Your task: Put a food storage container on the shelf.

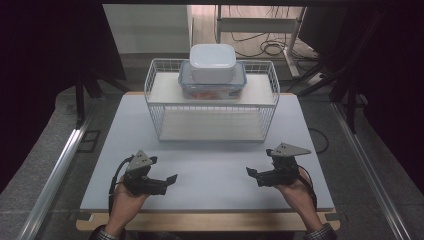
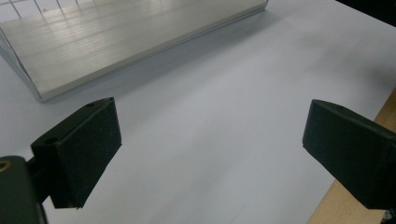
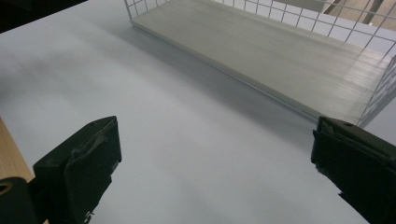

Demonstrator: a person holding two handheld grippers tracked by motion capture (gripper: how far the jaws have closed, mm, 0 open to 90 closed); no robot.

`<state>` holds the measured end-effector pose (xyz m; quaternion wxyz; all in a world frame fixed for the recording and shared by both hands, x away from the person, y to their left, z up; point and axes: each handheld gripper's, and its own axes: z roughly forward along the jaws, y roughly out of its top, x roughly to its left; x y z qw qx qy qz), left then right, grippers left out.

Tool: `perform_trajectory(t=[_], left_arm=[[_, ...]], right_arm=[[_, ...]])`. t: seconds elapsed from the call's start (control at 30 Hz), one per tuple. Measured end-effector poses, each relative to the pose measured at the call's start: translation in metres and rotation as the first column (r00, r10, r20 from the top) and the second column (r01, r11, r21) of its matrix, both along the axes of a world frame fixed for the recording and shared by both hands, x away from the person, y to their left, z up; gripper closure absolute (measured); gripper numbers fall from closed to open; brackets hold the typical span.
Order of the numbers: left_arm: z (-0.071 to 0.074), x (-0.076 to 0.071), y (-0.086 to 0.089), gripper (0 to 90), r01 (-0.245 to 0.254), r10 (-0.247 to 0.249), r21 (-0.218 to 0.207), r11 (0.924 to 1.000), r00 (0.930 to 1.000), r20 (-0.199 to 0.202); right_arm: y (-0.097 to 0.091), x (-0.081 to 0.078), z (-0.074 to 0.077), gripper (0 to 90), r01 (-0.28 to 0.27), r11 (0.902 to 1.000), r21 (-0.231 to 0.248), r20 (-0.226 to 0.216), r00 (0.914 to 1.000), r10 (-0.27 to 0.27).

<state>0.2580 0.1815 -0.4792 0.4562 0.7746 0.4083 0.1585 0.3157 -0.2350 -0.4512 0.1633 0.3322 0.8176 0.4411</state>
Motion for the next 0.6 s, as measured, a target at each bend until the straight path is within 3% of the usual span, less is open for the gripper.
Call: perform_trajectory(t=[0.6], left_arm=[[-0.006,-0.013,0.012,4.4,-0.025,0.025,0.0,0.9997,0.9997,-0.007]], right_arm=[[-0.018,-0.013,-0.005,1.5,0.035,0.9994,-0.002,-0.004,0.9994,-0.035]])
